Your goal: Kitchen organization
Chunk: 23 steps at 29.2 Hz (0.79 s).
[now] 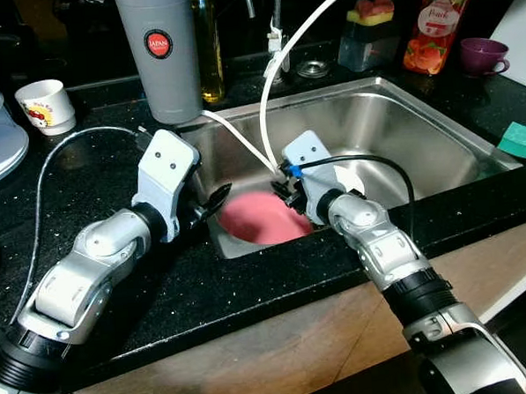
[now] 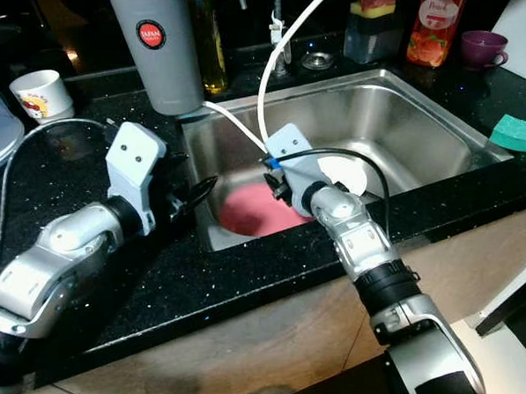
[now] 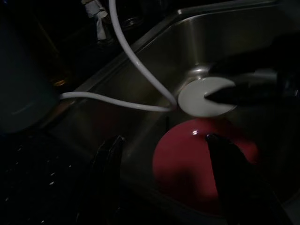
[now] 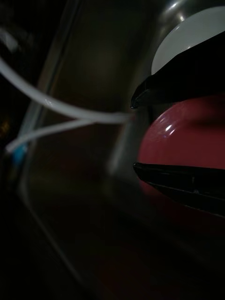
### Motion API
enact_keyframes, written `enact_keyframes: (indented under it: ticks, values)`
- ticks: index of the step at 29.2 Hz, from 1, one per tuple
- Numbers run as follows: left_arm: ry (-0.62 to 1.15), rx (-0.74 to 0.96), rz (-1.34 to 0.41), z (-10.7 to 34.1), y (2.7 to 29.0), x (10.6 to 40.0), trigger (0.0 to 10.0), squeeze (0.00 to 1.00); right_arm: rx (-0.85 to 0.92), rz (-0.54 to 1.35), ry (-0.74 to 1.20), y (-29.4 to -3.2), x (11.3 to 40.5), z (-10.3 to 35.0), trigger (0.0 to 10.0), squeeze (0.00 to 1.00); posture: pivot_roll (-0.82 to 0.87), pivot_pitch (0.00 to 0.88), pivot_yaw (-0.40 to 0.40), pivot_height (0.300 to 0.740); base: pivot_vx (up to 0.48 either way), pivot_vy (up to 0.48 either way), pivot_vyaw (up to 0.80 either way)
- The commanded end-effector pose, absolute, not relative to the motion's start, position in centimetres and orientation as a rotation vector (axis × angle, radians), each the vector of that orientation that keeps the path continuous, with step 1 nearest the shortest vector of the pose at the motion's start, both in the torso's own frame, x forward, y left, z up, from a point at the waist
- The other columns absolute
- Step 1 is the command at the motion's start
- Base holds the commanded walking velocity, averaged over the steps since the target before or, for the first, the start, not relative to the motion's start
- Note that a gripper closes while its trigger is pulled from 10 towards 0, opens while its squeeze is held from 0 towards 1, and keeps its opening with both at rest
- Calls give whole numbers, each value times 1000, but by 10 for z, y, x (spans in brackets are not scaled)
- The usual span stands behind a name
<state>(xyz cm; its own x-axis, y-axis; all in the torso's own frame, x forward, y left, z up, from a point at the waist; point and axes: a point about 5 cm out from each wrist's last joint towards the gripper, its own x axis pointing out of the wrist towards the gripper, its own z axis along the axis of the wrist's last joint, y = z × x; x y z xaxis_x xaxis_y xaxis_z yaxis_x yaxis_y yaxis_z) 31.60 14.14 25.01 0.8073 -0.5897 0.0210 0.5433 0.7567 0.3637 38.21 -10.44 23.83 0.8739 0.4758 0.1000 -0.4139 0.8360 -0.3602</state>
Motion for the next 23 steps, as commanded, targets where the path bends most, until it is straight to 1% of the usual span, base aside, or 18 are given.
enact_keyframes:
  ticks: [1, 2, 3, 4, 5, 7, 9, 12, 15, 17, 19, 23]
  values:
    - [-116, 351, -574, 247, 148, 318, 10000, 0, -263, 456, -243, -105, 383, 248, 10000, 0, 1, 131, 19, 740, 0, 0, 0]
    - [-116, 351, -574, 247, 148, 318, 10000, 0, -263, 456, -243, -105, 383, 248, 10000, 0, 1, 131, 19, 740, 0, 0, 0]
    - [-117, 333, -514, 247, 153, 322, 10000, 0, -156, 441, -286, -106, 382, 256, 10000, 0, 0, 132, 20, 740, 0, 0, 0]
    - [-117, 333, -514, 247, 153, 322, 10000, 0, -156, 441, -286, -106, 382, 256, 10000, 0, 0, 132, 20, 740, 0, 0, 0]
    - [-121, 311, -459, 247, 157, 325, 10000, 0, -81, 434, -311, -107, 381, 260, 10000, 0, -1, 131, 20, 740, 0, 0, 0]
    - [-130, 300, -401, 248, 162, 328, 10000, 0, -19, 449, -317, -106, 380, 262, 10000, 0, -1, 131, 20, 740, 0, 0, 0]
    - [-131, 267, -335, 248, 169, 331, 10000, 0, 93, 463, -322, -105, 378, 262, 10000, 0, -1, 131, 20, 740, 0, 0, 0]
    - [-157, 280, -296, 252, 172, 329, 10000, 0, 155, 467, -331, -105, 375, 262, 10000, 0, 0, 130, 15, 740, 0, 0, 0]
    - [-156, 283, -282, 252, 173, 329, 10000, 0, 171, 469, -331, -105, 373, 261, 10000, 0, 2, 128, 15, 740, 0, 0, 0]
    - [-157, 255, -243, 251, 176, 328, 10000, 0, 209, 470, -332, -104, 370, 259, 10000, 0, 2, 120, 17, 740, 0, 0, 0]
    - [-148, 254, -231, 250, 177, 328, 10000, 0, 218, 470, -333, -104, 370, 258, 10000, 0, 2, 120, 17, 740, 0, 0, 0]
    - [-100, 241, -158, 242, 184, 328, 10000, 0, 297, 466, -338, -104, 366, 258, 10000, 0, 0, 111, 19, 740, 0, 0, 0]
